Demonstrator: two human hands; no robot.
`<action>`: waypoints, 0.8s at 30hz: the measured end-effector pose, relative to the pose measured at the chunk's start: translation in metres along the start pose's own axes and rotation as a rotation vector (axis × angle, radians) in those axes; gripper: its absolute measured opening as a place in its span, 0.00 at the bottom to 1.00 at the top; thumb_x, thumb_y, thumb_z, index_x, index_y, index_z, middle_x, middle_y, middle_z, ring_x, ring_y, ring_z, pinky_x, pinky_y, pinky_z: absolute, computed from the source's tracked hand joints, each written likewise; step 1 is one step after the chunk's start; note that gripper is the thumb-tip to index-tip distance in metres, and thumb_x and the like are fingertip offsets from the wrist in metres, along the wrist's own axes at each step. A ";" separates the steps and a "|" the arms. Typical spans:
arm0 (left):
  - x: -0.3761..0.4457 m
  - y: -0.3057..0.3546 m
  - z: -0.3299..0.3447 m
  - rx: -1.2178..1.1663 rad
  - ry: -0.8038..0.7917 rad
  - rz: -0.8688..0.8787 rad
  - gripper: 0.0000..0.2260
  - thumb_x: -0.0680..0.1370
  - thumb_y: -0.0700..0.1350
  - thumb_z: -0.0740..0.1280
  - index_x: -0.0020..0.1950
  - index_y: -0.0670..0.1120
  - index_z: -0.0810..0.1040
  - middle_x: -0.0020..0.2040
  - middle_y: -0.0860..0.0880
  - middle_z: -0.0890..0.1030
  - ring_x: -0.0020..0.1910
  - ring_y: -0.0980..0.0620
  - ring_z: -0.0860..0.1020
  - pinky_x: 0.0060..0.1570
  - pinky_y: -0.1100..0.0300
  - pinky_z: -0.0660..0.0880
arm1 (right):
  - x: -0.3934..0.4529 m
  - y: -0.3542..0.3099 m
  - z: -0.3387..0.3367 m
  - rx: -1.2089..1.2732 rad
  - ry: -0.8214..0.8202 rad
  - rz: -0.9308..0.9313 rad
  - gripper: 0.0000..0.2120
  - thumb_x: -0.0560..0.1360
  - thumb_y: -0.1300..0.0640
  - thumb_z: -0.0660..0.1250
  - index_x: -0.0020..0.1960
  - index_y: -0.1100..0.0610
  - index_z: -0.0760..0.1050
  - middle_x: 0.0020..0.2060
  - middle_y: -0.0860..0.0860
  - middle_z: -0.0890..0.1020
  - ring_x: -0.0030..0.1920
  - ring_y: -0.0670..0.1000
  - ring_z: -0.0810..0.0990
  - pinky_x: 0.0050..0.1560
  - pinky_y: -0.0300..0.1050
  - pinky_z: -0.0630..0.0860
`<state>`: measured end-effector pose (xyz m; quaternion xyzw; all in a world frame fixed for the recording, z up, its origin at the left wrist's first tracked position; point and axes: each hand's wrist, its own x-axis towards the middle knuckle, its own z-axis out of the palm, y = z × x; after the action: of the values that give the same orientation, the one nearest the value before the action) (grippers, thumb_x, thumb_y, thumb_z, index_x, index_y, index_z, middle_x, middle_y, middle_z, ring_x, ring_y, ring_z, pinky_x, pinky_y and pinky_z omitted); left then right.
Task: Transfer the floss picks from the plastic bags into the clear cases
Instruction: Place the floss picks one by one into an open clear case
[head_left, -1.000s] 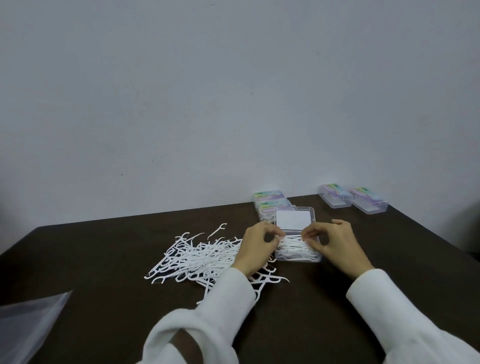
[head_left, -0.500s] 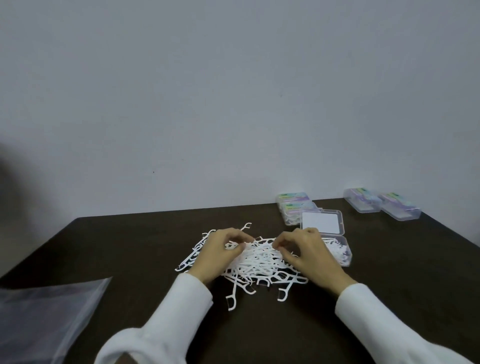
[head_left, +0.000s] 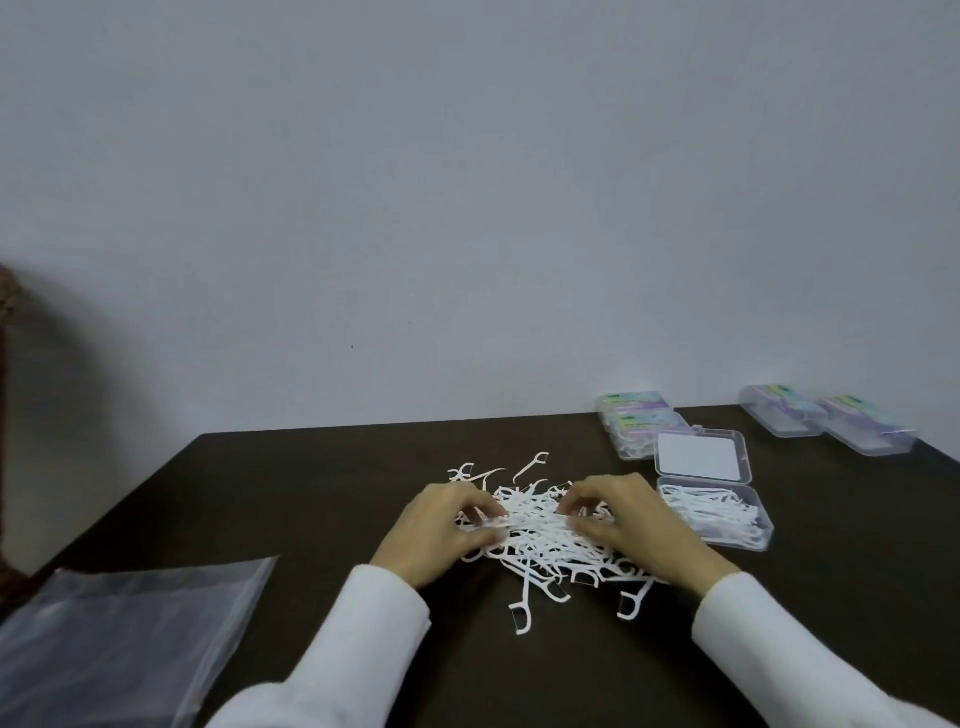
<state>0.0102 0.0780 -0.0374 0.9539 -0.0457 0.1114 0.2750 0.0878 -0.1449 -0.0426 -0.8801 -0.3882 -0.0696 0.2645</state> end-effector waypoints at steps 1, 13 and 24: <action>-0.001 0.001 0.001 -0.006 0.015 0.010 0.10 0.71 0.54 0.73 0.51 0.55 0.82 0.48 0.60 0.81 0.47 0.63 0.77 0.53 0.59 0.74 | 0.000 0.000 0.000 0.020 0.002 -0.002 0.05 0.74 0.54 0.69 0.49 0.50 0.80 0.44 0.42 0.82 0.45 0.40 0.78 0.50 0.37 0.74; -0.002 0.003 0.002 -0.185 0.200 -0.016 0.04 0.72 0.45 0.73 0.45 0.52 0.85 0.38 0.57 0.82 0.40 0.63 0.78 0.41 0.73 0.70 | -0.003 0.002 -0.006 0.289 0.107 0.023 0.06 0.73 0.58 0.69 0.46 0.47 0.80 0.42 0.41 0.82 0.46 0.37 0.78 0.47 0.29 0.72; 0.004 -0.001 -0.005 -0.563 0.305 -0.147 0.02 0.72 0.43 0.74 0.43 0.49 0.84 0.38 0.50 0.84 0.42 0.50 0.81 0.47 0.60 0.77 | -0.005 0.012 -0.026 0.385 0.294 0.109 0.06 0.73 0.59 0.69 0.46 0.49 0.81 0.36 0.48 0.82 0.35 0.40 0.79 0.37 0.27 0.72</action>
<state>0.0130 0.0817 -0.0330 0.8133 0.0361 0.2158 0.5391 0.0950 -0.1687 -0.0273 -0.8134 -0.3036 -0.1075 0.4844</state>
